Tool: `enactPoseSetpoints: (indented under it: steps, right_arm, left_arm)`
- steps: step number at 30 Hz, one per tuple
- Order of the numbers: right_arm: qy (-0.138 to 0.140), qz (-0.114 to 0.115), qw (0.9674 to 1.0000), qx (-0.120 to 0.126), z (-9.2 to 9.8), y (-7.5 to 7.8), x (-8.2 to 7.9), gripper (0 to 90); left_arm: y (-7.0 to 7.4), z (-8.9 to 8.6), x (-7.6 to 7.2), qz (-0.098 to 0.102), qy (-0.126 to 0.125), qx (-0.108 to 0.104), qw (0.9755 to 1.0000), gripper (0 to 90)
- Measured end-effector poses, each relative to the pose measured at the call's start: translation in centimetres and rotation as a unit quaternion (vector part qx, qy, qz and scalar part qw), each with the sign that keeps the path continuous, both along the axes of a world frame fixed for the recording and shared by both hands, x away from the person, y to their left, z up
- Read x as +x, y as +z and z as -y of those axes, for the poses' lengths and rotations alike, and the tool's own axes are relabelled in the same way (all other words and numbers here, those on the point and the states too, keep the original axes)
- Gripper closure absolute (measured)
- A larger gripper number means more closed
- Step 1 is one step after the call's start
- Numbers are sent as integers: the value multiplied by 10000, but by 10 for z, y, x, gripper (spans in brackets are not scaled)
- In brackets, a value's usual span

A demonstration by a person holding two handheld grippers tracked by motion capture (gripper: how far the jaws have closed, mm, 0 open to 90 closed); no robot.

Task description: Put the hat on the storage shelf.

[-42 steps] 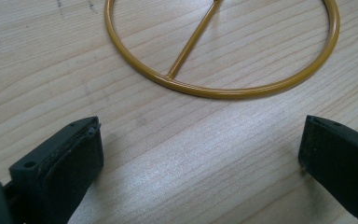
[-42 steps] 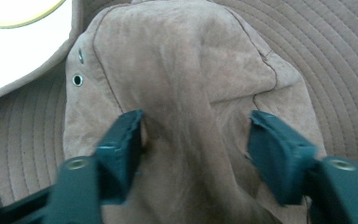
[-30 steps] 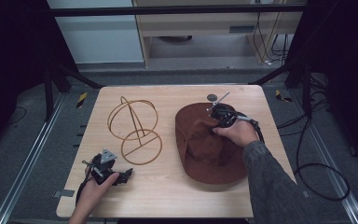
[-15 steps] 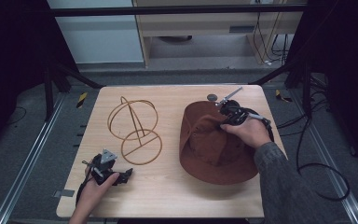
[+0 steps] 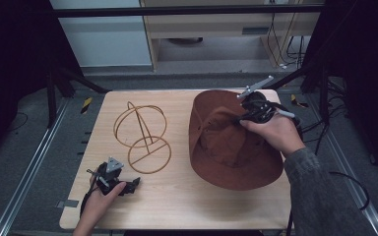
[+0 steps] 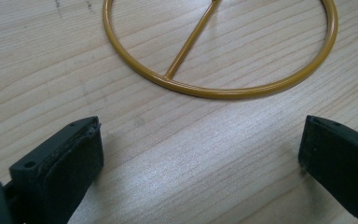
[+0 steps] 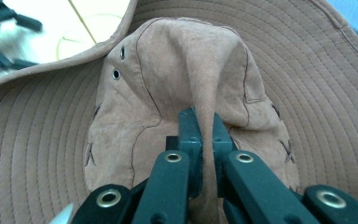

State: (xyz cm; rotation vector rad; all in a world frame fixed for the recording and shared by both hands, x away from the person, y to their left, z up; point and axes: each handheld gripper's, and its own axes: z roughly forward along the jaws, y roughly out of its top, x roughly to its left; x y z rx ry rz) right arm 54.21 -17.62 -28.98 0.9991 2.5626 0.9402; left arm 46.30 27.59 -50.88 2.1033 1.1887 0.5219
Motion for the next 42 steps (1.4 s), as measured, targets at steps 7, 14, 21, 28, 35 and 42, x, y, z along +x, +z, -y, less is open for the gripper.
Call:
enactPoseSetpoints:
  steps: [7,14,21,28,35,42]
  right_arm:
    - [114,289,9994,116,-11,37,-8,890]
    - [191,392,9989,152,-21,50,-10,890]
    - [207,468,9984,224,-27,61,-11,890]
    - [252,575,9977,239,-34,72,-11,890]
    - [266,668,9969,316,-39,85,-12,890]
    - [344,763,9959,339,-48,98,-14,891]
  left_arm:
    - [0,0,0,-7,-2,7,10000,0]
    - [0,0,0,-8,-2,8,10000,0]
    - [0,0,0,1,11,-10,10000,0]
    - [0,0,0,-1,10,-7,10000,0]
    - [0,0,0,-4,11,-3,10000,0]
    - [0,0,0,-10,4,7,10000,0]
